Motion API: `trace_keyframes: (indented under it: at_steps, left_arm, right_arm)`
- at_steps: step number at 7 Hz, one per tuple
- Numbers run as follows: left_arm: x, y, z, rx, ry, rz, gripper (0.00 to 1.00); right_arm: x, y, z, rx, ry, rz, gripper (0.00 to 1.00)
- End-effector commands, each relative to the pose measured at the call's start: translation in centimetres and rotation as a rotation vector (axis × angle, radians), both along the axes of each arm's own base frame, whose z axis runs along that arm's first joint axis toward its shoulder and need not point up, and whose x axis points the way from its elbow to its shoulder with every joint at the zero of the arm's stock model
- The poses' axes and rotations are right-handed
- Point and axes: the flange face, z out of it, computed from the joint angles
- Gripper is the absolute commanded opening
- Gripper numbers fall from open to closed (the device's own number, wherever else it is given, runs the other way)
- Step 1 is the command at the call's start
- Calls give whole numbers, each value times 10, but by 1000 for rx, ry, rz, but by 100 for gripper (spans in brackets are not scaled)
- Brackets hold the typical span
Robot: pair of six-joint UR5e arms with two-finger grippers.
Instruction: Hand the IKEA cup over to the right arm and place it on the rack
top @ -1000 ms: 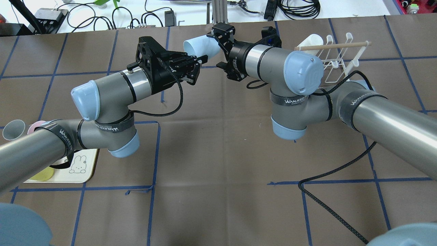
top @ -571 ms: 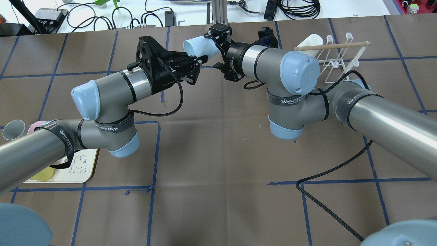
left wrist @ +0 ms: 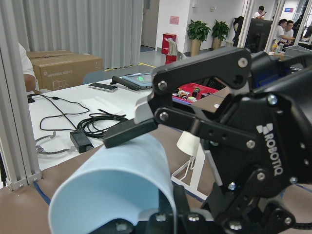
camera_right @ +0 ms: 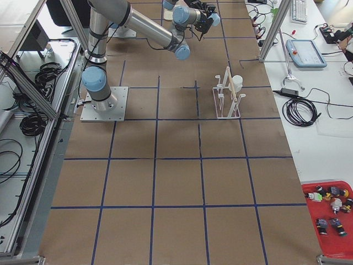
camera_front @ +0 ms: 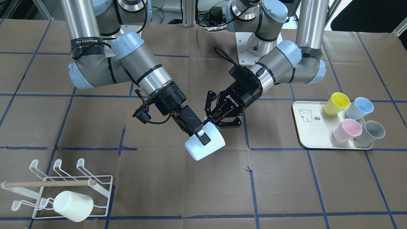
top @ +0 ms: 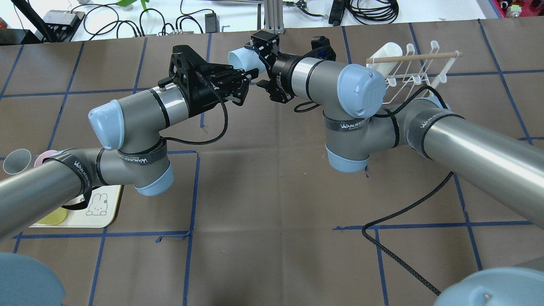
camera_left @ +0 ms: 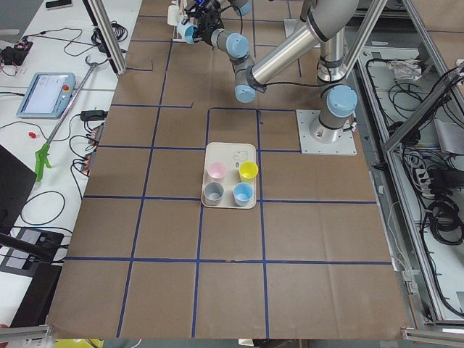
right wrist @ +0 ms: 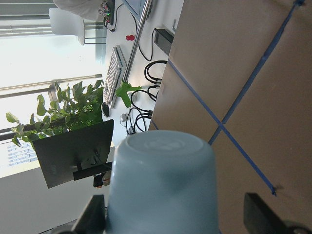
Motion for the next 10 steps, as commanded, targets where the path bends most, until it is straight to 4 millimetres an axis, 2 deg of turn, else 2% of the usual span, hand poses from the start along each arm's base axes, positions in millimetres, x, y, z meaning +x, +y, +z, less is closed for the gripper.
trace_keyframes:
  at_steps: [1, 3, 5, 10]
  left_arm:
    - [0, 0, 0, 0, 1, -1, 2]
    - [0, 0, 0, 0, 0, 0, 4]
    - [0, 0, 1, -2, 0, 0, 8]
    - [0, 0, 2, -2, 1, -1, 9]
  right_arm:
    - [1, 0, 1, -3, 2, -2, 98]
    - [0, -1, 0, -3, 5, -7, 94]
    - [3, -11, 0, -10, 1, -6, 94]
    - [3, -15, 8, -22, -2, -10, 95]
